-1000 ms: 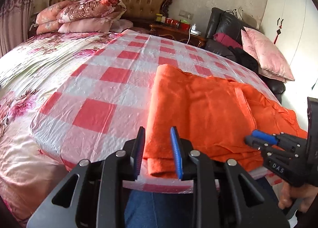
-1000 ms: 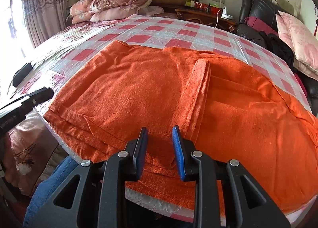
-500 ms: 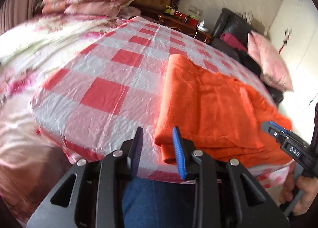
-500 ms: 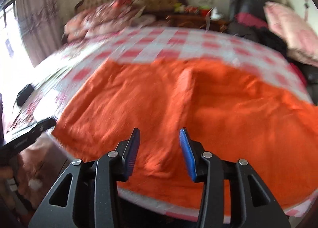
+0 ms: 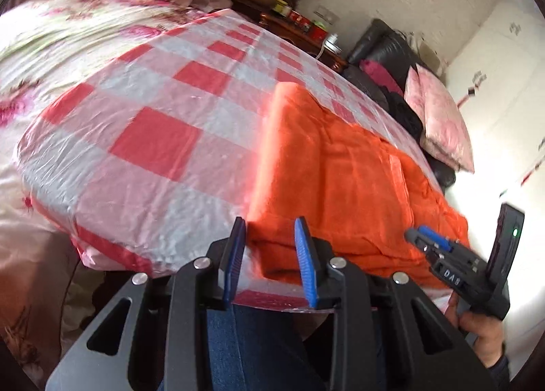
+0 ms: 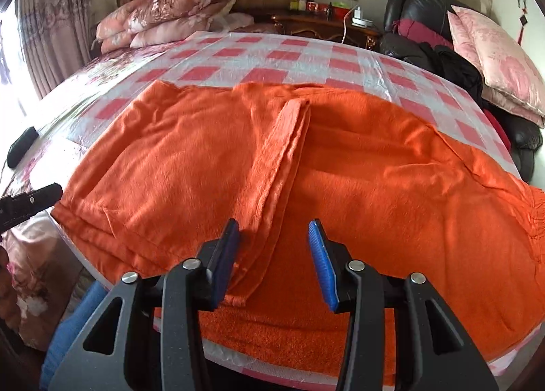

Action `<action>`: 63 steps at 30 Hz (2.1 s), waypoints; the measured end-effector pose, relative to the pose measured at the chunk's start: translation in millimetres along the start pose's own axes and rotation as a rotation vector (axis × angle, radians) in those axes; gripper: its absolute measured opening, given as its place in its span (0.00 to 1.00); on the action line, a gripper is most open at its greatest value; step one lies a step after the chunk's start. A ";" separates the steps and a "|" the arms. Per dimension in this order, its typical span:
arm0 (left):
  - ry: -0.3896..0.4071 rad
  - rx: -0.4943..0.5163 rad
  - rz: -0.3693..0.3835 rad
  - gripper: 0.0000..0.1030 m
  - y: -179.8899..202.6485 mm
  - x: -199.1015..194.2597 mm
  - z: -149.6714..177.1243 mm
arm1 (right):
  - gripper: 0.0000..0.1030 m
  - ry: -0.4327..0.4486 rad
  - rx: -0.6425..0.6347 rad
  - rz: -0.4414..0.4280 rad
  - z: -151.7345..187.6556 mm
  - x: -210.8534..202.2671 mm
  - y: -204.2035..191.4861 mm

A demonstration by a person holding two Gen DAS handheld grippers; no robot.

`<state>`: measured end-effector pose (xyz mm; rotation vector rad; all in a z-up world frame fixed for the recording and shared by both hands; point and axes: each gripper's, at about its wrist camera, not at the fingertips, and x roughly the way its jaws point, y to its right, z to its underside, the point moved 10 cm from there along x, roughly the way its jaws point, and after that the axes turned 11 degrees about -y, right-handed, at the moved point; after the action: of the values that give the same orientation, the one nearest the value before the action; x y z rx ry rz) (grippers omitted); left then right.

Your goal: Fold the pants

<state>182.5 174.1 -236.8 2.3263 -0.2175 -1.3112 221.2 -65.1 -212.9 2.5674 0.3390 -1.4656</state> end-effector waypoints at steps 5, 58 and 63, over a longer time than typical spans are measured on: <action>-0.018 0.000 0.054 0.34 4.8 2.1 2.8 | 0.51 -0.002 0.003 0.002 2.1 1.5 2.3; -0.037 -0.321 0.252 0.10 -2.7 -1.9 -13.9 | 0.77 -0.088 -0.142 -0.055 -95.0 -39.1 -35.4; 0.021 -0.238 0.171 0.09 13.2 -14.1 -17.0 | 0.75 -0.282 -0.249 -0.195 -140.0 -9.7 -119.1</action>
<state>190.4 172.7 -212.3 2.0730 -0.2340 -1.1610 299.0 83.7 -137.6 2.1498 0.6965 -1.7024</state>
